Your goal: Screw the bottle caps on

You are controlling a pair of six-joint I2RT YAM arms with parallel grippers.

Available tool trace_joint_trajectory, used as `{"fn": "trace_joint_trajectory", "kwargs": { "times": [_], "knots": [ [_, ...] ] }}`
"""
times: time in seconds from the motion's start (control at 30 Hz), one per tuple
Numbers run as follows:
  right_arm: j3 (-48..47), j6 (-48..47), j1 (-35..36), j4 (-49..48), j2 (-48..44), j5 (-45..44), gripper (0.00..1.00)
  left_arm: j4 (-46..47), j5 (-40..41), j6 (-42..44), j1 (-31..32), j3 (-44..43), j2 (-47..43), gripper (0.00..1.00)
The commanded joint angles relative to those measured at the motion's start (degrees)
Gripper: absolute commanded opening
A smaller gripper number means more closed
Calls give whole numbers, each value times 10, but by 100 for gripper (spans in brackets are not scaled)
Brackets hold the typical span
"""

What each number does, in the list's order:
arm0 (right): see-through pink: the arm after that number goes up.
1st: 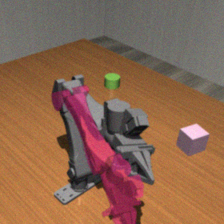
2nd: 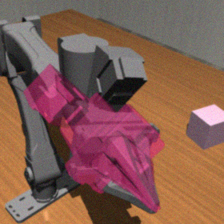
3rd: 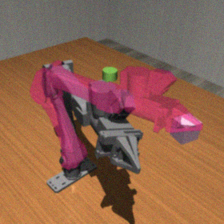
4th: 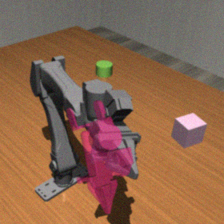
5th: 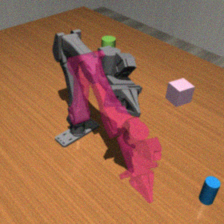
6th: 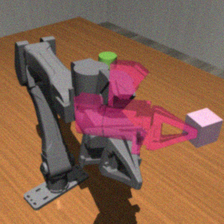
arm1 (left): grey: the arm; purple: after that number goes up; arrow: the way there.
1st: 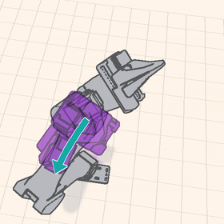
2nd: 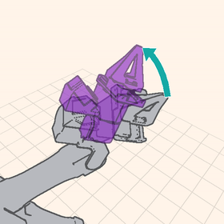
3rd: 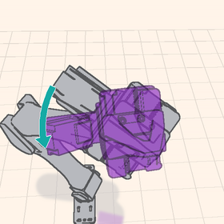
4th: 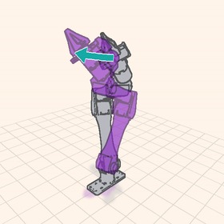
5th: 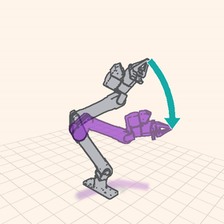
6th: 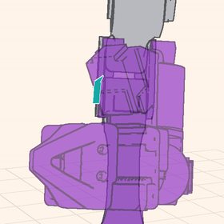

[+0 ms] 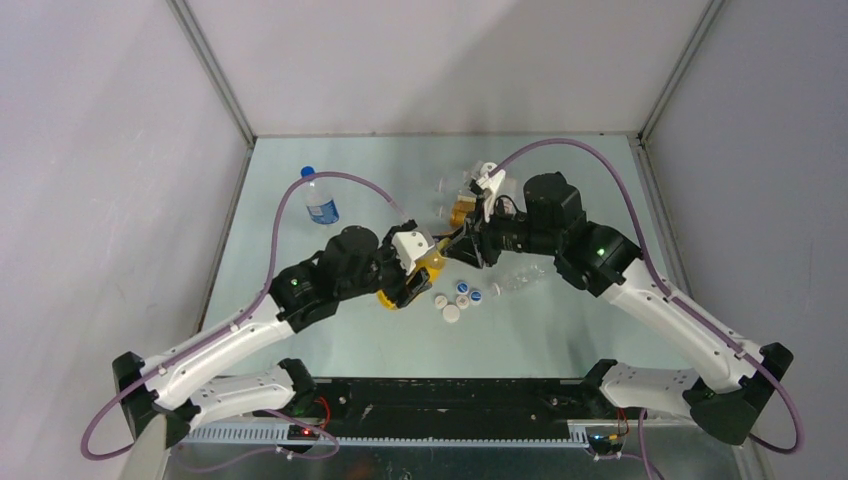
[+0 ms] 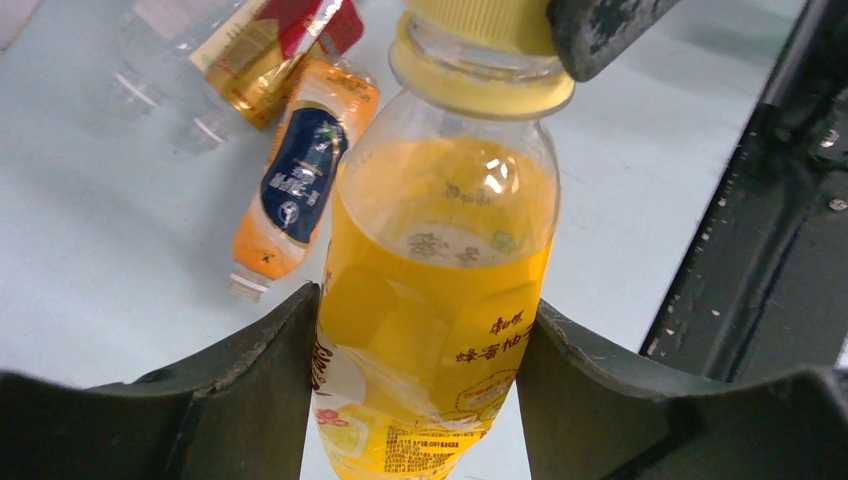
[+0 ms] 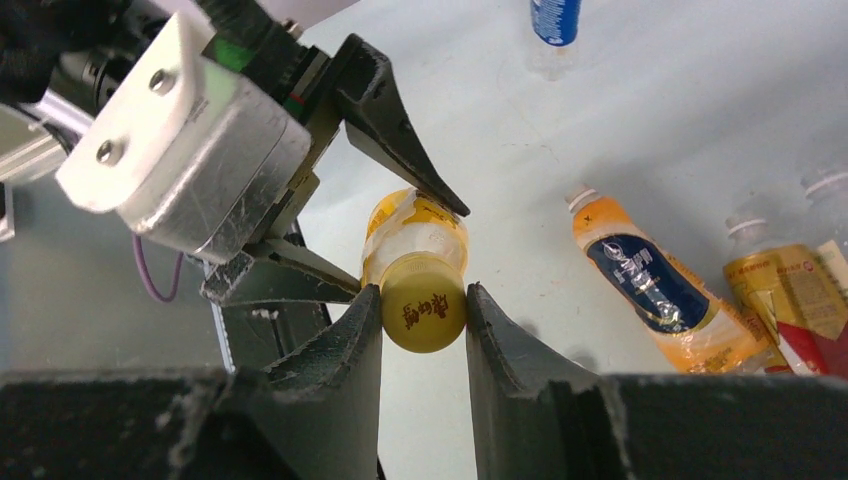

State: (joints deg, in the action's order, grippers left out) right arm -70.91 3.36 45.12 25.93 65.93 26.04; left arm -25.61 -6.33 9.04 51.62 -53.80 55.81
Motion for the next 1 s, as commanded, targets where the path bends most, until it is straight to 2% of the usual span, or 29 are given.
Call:
{"fn": "trace_joint_trajectory", "kwargs": {
  "times": [0.0, 0.17, 0.37, 0.63, 0.97],
  "knots": [
    [13, 81, 14, 90, 31, -75, 0, 209, 66, -25, 5, -21, -37, 0],
    [13, 131, 31, 105, 36, -135, 0, 224, 132, -1, 25, -15, -34, 0],
    [13, 210, 33, 111, 42, -164, 0, 250, 206, 35, 58, -6, -27, 0],
    [-1, 345, 40, 142, 64, -221, 0, 346, 353, 88, 111, 16, 1, 0],
    [-2, 449, 53, 134, 58, -318, 1, 508, 457, 121, 148, 90, 32, 0]
  ]
}}
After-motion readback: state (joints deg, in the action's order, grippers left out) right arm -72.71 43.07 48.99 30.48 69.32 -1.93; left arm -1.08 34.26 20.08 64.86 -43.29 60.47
